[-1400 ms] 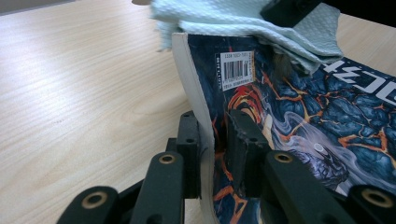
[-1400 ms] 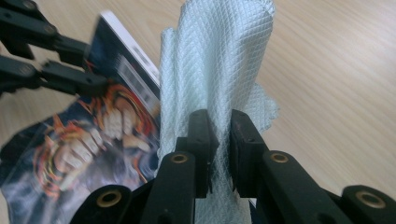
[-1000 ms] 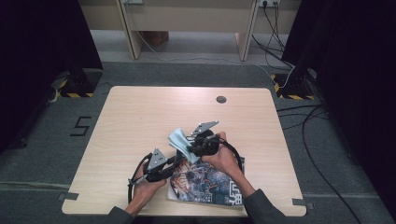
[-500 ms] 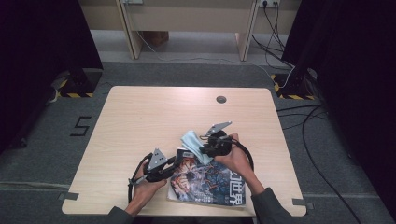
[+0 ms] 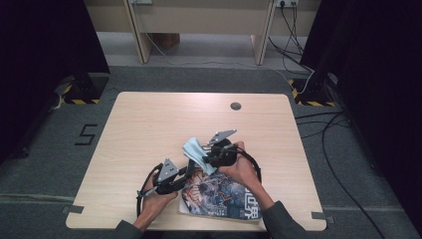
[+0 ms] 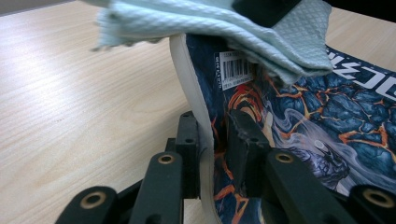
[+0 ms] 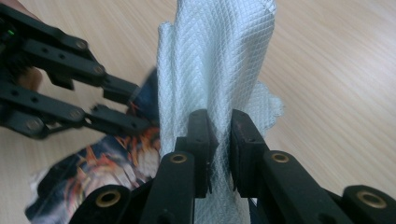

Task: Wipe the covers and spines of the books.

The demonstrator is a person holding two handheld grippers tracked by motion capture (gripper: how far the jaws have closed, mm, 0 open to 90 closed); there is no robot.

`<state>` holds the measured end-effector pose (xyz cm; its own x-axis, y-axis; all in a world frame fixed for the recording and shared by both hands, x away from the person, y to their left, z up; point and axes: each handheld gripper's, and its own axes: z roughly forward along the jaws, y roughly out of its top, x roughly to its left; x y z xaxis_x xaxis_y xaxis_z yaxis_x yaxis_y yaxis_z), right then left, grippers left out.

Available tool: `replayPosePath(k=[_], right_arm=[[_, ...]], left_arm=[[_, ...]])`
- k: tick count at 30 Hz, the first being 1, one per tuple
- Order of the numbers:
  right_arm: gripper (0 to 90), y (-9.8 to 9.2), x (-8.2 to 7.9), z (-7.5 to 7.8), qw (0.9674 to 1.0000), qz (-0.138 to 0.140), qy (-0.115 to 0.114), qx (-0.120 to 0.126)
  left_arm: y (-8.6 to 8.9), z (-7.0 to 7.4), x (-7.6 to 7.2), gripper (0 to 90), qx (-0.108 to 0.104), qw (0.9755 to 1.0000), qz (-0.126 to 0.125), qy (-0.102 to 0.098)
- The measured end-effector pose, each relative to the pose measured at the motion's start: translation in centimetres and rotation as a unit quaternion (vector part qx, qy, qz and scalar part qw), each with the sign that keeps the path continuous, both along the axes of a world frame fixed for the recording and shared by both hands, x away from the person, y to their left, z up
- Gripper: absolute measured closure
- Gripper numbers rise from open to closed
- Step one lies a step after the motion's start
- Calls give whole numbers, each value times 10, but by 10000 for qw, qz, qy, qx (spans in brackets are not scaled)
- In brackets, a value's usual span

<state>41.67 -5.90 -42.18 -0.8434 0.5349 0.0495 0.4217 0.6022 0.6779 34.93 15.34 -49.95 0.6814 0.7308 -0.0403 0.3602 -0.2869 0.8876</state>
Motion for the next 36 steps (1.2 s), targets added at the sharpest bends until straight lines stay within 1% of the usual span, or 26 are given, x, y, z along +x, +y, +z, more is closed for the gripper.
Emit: replayPosePath(k=[1, 2, 3, 4, 5, 6, 8, 9, 11, 12, 13, 17, 20, 23, 25, 26, 28, 29, 31, 33, 36], right_arm=[[803, 4, -1, 1, 10000, 22, -11, 24], [803, 6, -3, 2, 10000, 38, 38, 41], [803, 7, -3, 2, 10000, 86, -21, 43], [803, 8, -3, 2, 9999, 100, -21, 71], [803, 8, -4, 2, 9999, 102, -2, 123], [803, 7, -3, 2, 9997, 167, -27, 189], [804, 7, -4, 2, 9997, 129, 70, 211], [806, 7, -3, 2, 9997, 167, 26, 197], [807, 6, -2, 1, 9997, 144, 23, 200], [808, 6, -2, 1, 9997, 109, 73, 190], [808, 4, -1, 1, 9998, 113, 23, 148], [808, -10, 2, -3, 9999, 14, 131, 82], [808, -27, 4, -6, 9997, -107, 226, -40], [808, -44, 6, -10, 9990, -279, 333, -71], [808, -48, 7, -11, 9988, -330, 354, -52], [808, -47, 7, -10, 9988, -341, 348, -78], [809, -41, 6, -9, 9991, -303, 265, -136], [809, -37, 5, -8, 9993, -259, 264, -82], [809, -26, 5, -5, 9997, -154, 185, -107], [808, -13, 3, -2, 9999, -55, 147, -49], [808, 4, 1, 3, 9999, 75, 63, -36]], left_arm=[[0, 0, 0, 745, -4, 10000, -1, 2], [0, -1, 0, 745, -1, 10000, 2, 6], [0, 0, 0, 745, -2, 10000, 0, 0], [0, 0, 0, 745, -2, 10000, 1, -6], [0, 0, 0, 745, 3, 10000, -10, -11], [0, 0, 0, 745, 6, 10000, -11, -11], [0, 0, 0, 745, 0, 10000, -5, 1], [0, 0, 0, 745, 1, 10000, -6, 0], [-1, 0, 0, 745, 4, 10000, -12, 0], [-1, 0, 1, 745, 8, 10000, -18, -1], [-1, 0, 0, 745, 3, 10000, -12, -4], [0, 1, 0, 745, 24, 10000, -22, -17], [0, 0, -1, 745, 15, 10000, -19, -15], [-1, 1, 0, 746, 13, 10000, -29, -32], [-2, 1, 0, 745, 36, 10000, -26, -48], [-2, 1, 0, 745, 38, 10000, -21, -41], [-1, 1, 0, 745, 34, 10000, -23, -34], [-1, 1, 0, 745, 41, 10000, -27, -34], [-2, 1, 0, 744, 22, 10000, -12, -27], [-2, 1, 0, 743, 32, 10000, -8, -34], [-2, 0, 0, 743, 29, 10000, -6, -17]])
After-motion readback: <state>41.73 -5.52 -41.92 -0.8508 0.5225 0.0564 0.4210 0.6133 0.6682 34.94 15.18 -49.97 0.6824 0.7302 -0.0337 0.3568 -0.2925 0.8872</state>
